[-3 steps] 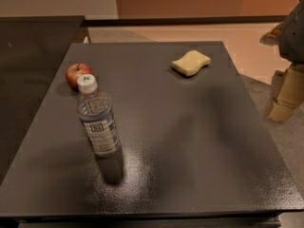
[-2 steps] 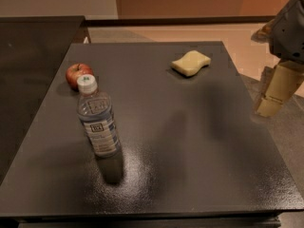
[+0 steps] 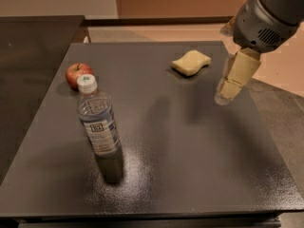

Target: Move apple near blue plastic bottle

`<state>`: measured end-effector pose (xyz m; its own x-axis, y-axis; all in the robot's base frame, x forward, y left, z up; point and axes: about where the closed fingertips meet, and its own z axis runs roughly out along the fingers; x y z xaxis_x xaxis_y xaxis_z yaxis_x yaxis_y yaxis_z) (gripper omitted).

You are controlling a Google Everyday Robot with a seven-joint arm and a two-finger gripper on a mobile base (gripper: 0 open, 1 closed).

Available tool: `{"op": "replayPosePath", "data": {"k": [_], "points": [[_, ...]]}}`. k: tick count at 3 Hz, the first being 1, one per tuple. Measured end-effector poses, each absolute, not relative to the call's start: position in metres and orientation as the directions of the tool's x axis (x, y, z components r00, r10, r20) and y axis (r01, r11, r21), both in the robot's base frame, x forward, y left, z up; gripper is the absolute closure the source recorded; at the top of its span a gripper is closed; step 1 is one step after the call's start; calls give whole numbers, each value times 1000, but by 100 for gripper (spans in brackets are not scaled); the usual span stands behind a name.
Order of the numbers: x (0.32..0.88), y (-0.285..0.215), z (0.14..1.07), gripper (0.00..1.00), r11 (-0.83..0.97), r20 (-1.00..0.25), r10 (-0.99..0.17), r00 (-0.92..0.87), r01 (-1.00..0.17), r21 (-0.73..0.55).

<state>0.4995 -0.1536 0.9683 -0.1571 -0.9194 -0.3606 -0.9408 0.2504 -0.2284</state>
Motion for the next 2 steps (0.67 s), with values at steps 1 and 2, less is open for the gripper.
{"op": "replayPosePath", "data": {"k": [1,2], "points": [[527,-124,964,0,220,-400,-909,-114,-948,-230],[547,-93,961,0,188,-438,-896,-70,-954,-232]]}}
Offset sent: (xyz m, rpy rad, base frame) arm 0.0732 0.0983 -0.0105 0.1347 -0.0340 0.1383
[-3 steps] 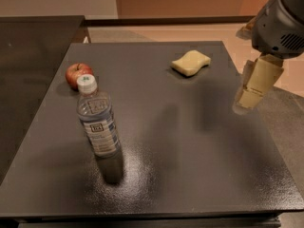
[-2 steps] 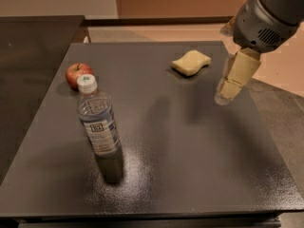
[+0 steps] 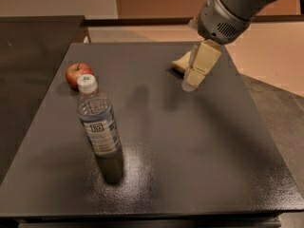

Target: Move apple near blue plastic bottle

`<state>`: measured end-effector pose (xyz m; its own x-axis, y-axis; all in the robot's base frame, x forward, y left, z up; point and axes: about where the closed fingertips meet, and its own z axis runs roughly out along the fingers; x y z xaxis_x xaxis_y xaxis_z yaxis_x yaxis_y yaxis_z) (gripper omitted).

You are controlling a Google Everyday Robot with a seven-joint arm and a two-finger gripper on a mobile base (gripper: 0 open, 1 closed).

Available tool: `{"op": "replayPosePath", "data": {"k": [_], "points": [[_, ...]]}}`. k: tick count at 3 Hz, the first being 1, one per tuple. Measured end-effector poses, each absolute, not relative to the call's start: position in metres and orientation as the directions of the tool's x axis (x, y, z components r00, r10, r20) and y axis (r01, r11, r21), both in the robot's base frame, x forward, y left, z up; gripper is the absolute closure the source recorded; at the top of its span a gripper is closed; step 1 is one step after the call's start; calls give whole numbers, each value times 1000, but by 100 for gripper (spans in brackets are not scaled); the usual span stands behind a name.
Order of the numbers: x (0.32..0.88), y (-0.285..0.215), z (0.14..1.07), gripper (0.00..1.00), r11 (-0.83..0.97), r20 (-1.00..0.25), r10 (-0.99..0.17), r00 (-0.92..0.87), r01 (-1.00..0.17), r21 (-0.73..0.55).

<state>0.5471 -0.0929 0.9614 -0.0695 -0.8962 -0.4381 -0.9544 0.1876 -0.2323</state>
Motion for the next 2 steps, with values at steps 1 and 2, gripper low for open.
{"op": "replayPosePath", "data": {"k": [1,2], "points": [[559,-57,959,0,160,-481,-876,-34,-961,-224],[572,-19,957,0,128,-514,-858,4,-967,-221]]}}
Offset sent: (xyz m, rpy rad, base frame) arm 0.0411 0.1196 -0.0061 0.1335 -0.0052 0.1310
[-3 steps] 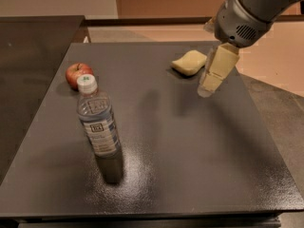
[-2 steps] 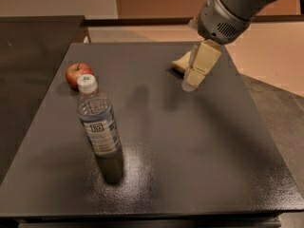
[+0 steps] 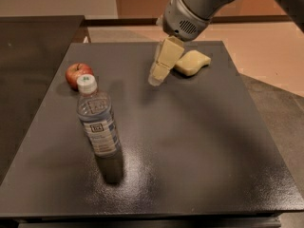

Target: Move apple near blue plastic bottle

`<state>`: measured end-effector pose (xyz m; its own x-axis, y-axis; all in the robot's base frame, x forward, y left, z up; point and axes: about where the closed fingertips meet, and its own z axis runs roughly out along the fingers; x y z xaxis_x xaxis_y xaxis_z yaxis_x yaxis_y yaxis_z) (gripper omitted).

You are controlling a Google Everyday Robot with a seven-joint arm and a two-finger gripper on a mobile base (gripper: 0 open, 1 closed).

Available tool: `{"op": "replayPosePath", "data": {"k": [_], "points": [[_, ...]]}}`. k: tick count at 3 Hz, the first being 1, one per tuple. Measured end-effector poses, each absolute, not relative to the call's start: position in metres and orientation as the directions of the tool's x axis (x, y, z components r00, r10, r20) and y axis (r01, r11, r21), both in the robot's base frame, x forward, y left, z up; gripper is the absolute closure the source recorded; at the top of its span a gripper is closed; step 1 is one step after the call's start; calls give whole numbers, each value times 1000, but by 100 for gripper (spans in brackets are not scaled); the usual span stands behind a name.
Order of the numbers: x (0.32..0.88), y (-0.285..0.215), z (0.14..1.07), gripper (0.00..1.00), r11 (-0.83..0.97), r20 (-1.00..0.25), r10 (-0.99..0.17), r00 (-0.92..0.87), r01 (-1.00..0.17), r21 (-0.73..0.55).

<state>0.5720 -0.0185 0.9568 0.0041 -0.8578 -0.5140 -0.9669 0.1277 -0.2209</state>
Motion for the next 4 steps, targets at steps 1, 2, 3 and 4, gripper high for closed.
{"op": "replayPosePath", "data": {"k": [1,2,3,4], "points": [[583,18,953,0,104,-546,-838,25,-973,-205],[592,51,947,0,87,-562,-826,38,-977,-194],[595,79,933,0,76,-577,-816,40,-982,-176],[596,102,915,0,65,-585,-810,32,-987,-144]]}}
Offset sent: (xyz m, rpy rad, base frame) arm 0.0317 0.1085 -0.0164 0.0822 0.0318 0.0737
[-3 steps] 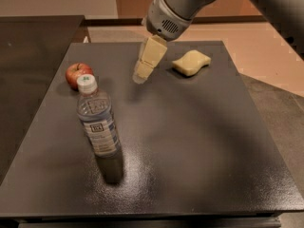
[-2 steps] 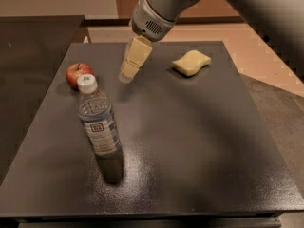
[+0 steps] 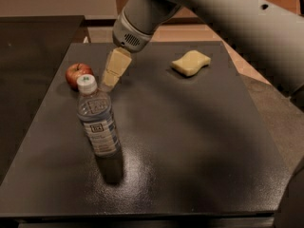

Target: Move apple near blue plastic bottle

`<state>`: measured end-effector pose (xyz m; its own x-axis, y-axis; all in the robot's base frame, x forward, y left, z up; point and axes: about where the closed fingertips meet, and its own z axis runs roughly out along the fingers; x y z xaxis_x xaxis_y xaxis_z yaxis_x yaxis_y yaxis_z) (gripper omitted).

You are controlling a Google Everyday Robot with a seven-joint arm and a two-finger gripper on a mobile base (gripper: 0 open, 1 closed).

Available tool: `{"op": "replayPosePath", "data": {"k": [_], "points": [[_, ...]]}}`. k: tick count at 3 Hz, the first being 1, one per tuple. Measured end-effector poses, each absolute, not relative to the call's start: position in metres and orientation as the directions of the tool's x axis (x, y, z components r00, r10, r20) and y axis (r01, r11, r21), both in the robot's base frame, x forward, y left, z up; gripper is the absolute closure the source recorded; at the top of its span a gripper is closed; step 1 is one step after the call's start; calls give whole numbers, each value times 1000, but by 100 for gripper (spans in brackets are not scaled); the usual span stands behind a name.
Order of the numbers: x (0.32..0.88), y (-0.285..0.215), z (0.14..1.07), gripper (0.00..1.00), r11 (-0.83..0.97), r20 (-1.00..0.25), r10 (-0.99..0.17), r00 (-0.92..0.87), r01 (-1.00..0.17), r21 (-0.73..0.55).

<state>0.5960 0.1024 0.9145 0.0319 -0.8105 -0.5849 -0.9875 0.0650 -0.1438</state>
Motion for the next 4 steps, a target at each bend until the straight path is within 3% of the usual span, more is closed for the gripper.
{"op": "replayPosePath", "data": {"k": [4], "points": [[618,175,876,0,91,-596,-803,3,-988,-128]]}}
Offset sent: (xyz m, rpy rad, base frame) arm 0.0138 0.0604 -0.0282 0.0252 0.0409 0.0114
